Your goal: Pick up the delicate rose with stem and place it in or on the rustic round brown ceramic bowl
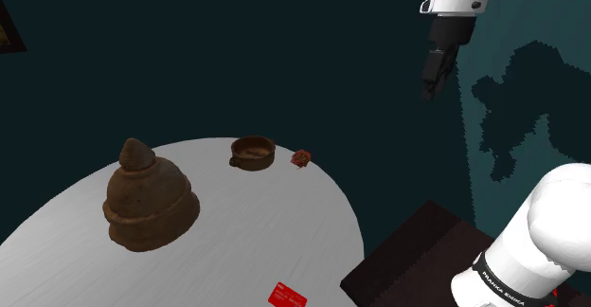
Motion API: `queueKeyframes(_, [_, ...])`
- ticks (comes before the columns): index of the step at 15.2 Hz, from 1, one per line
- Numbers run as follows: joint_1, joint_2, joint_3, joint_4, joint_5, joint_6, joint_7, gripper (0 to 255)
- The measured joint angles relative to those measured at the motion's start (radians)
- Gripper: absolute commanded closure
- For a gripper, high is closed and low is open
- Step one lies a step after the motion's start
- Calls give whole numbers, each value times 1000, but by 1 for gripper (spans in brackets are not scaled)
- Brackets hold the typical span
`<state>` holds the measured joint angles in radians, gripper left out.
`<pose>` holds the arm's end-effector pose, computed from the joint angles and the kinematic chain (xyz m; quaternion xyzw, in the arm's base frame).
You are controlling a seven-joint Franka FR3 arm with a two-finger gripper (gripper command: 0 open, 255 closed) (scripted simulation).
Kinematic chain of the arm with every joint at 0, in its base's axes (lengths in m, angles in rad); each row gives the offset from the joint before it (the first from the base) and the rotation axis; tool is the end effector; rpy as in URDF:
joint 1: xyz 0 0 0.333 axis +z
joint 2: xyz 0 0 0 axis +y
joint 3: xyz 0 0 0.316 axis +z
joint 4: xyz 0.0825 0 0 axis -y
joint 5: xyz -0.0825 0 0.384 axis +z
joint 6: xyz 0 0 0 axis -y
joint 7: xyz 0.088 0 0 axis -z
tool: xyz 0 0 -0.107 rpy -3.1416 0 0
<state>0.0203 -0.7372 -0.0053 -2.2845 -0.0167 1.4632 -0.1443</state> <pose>0.3093 0.0022 0.5999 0.9959 0.0797 -0.0424 0.0039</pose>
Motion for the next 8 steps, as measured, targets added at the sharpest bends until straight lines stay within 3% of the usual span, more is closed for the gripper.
queueKeyframes(2, [0,4,1,-11,0,17,1,0])
queueKeyframes(8, [0,88,1,-105,-5,229,3,0])
